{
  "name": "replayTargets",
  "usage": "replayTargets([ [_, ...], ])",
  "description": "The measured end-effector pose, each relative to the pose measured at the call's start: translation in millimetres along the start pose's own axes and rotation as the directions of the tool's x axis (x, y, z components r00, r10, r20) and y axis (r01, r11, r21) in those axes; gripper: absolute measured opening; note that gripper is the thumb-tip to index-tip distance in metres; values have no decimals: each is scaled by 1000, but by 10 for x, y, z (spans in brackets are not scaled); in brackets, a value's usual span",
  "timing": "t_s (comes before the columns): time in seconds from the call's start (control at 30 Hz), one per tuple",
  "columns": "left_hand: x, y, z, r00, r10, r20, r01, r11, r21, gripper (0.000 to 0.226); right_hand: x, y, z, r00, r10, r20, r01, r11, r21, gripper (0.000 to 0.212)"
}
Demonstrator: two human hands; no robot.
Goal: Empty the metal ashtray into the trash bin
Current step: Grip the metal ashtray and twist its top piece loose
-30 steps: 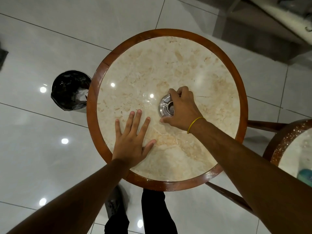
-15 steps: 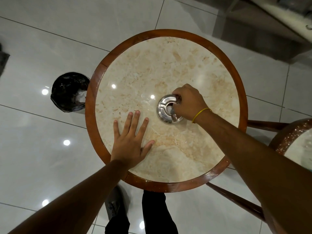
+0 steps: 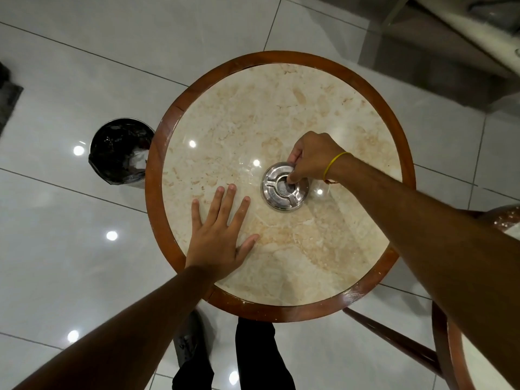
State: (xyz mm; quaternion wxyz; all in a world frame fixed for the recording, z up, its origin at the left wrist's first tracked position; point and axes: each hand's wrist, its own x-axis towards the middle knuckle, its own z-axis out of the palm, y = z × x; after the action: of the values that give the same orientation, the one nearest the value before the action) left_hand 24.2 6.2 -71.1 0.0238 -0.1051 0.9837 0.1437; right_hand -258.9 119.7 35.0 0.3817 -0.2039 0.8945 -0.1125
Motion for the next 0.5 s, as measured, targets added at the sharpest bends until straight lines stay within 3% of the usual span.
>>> replayTargets([
  [0.5,-4,-2,4,1000,0,3,0,1000,6,84,20,-10,-44,999,8,40,-8,1000,-19,39],
])
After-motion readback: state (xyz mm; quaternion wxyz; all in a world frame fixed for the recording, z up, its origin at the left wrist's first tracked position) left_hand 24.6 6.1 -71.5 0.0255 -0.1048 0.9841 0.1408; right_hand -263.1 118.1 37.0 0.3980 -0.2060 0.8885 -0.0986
